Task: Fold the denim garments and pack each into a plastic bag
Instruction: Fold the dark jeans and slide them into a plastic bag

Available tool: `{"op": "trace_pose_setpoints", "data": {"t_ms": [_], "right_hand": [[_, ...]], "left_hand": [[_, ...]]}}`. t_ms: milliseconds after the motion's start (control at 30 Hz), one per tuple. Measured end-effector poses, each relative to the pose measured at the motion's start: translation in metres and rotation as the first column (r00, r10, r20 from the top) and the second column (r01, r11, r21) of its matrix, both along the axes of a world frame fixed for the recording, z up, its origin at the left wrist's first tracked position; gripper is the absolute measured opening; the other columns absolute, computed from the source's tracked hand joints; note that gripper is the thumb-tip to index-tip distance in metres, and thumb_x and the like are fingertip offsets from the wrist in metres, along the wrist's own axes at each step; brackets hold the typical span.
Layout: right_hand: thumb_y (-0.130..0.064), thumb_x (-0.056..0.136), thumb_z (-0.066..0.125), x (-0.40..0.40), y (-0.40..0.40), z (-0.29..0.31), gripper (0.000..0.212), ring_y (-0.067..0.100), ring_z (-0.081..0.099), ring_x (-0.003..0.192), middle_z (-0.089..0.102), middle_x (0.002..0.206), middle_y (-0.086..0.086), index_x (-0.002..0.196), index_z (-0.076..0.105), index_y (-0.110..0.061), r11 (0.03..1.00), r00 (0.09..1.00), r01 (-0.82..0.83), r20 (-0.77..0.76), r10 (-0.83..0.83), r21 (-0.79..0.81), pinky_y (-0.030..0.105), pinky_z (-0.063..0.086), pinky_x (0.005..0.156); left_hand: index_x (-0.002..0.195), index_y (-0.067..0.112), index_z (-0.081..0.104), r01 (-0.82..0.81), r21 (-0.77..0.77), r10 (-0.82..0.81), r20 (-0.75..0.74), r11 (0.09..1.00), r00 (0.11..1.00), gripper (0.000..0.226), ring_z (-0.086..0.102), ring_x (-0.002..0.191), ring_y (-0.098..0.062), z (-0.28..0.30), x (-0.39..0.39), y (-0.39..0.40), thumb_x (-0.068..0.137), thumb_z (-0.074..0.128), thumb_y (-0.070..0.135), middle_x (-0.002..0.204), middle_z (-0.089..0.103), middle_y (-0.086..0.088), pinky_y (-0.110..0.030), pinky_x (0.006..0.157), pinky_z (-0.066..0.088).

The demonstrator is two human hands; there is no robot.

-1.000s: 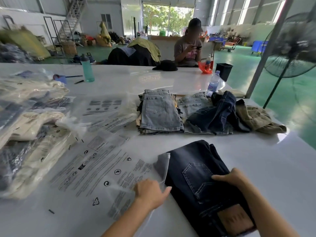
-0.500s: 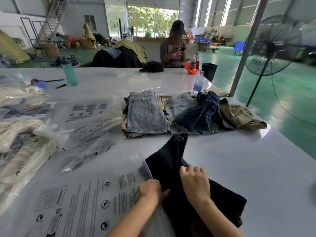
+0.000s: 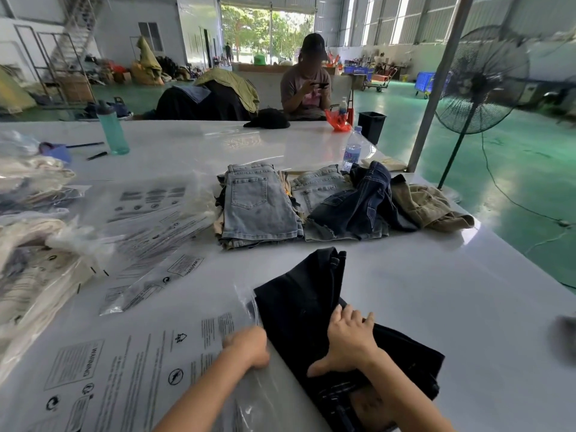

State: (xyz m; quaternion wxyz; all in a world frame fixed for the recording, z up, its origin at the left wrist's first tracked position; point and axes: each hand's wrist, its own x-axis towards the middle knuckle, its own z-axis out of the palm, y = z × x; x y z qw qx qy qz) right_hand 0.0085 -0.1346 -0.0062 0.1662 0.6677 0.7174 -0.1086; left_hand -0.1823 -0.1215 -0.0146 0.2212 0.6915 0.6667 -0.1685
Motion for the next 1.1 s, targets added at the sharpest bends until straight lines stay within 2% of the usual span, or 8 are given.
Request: {"op": "trace_pose_setpoints", "data": {"t_ms": [167,300,400,533,767,933,1000,1100], "right_hand": [[-0.050,0.062,0.076,0.037,0.026,0.012,0.096,0.030,0.044,0.122,0.044,0.133,0.012,0.133,0.031,-0.004,0.996,0.962,0.035,-0.267,-0.057,-0.087,0.043,0.040,0.101],[-0.016,0.063,0.081,0.066,0.038,0.021,0.076,0.023,0.055,0.113,0.055,0.125,0.010,0.127,0.040,-0.012,0.984,0.805,0.056,-0.576,-0.146,-0.171,0.038,0.045,0.097],[-0.051,0.052,0.085,0.059,0.036,0.021,0.107,0.024,0.046,0.124,0.046,0.133,0.005,0.136,0.031,-0.012,0.977,0.880,0.049,-0.454,-0.140,-0.207,0.041,0.039,0.105],[-0.092,0.036,0.057,0.030,0.018,0.006,0.148,0.030,0.025,0.138,0.023,0.151,0.008,0.150,0.008,-0.011,0.985,0.983,0.046,-0.165,-0.074,-0.167,0.058,0.021,0.111],[-0.091,0.050,0.055,0.038,0.023,0.007,0.108,0.024,0.050,0.119,0.054,0.126,0.002,0.130,0.039,-0.020,0.967,0.819,0.234,-0.514,-0.254,-0.105,0.048,0.038,0.103],[-0.046,0.063,0.082,0.046,0.033,-0.003,0.067,0.020,0.057,0.092,0.056,0.096,-0.004,0.106,0.041,-0.018,0.900,0.802,0.435,-0.461,-0.380,0.015,0.035,0.047,0.076],[-0.025,0.066,0.083,0.056,0.039,-0.007,0.048,0.021,0.062,0.086,0.064,0.088,-0.002,0.100,0.052,-0.015,0.854,0.677,0.521,-0.607,-0.417,-0.006,0.032,0.049,0.072],[0.012,0.066,0.074,0.076,0.035,-0.016,0.037,0.016,0.069,0.071,0.072,0.074,-0.002,0.097,0.064,-0.006,0.814,0.265,0.546,-0.881,-0.391,-0.197,0.026,0.055,0.062]], "left_hand": [[0.111,0.018,0.060,0.024,0.112,-0.017,-0.067,0.993,0.998,0.038,0.061,0.106,-0.021,-0.007,0.024,-0.019,0.084,0.061,0.046,0.112,0.063,0.001,-0.028,0.077,0.042],[0.116,0.014,0.059,-0.073,0.168,0.074,-0.004,0.983,0.997,0.032,0.061,0.108,-0.022,-0.016,0.031,-0.024,0.087,0.066,0.026,0.118,0.062,-0.003,-0.030,0.081,0.046],[0.116,0.013,0.059,-0.085,0.214,0.083,0.020,0.973,0.996,0.027,0.061,0.108,-0.022,-0.020,0.033,-0.028,0.090,0.062,0.019,0.118,0.063,-0.004,-0.032,0.086,0.048],[0.107,0.014,0.061,-0.180,0.248,0.154,0.123,0.952,0.980,0.018,0.062,0.105,-0.023,-0.026,0.033,-0.034,0.091,0.057,0.021,0.111,0.065,-0.003,-0.030,0.080,0.047],[0.122,0.009,0.048,-0.337,0.240,0.268,0.280,0.910,0.922,0.037,0.051,0.118,-0.026,-0.028,0.036,-0.030,0.086,0.053,0.017,0.126,0.051,-0.009,-0.033,0.091,0.044],[0.096,0.015,0.058,-0.374,0.300,0.300,0.266,0.877,0.916,0.023,0.059,0.098,-0.022,-0.024,0.014,-0.018,0.077,0.047,0.007,0.109,0.062,-0.004,-0.029,0.077,0.048],[0.099,0.018,0.064,-0.350,0.365,0.316,0.151,0.863,0.937,0.027,0.059,0.100,-0.021,-0.021,-0.001,-0.012,0.078,0.048,0.014,0.109,0.063,-0.002,-0.030,0.082,0.047],[0.107,0.013,0.065,-0.385,0.302,0.378,0.081,0.872,0.922,0.036,0.060,0.104,-0.025,-0.013,-0.025,0.003,0.078,0.047,0.026,0.114,0.064,-0.005,-0.033,0.087,0.045]]}}
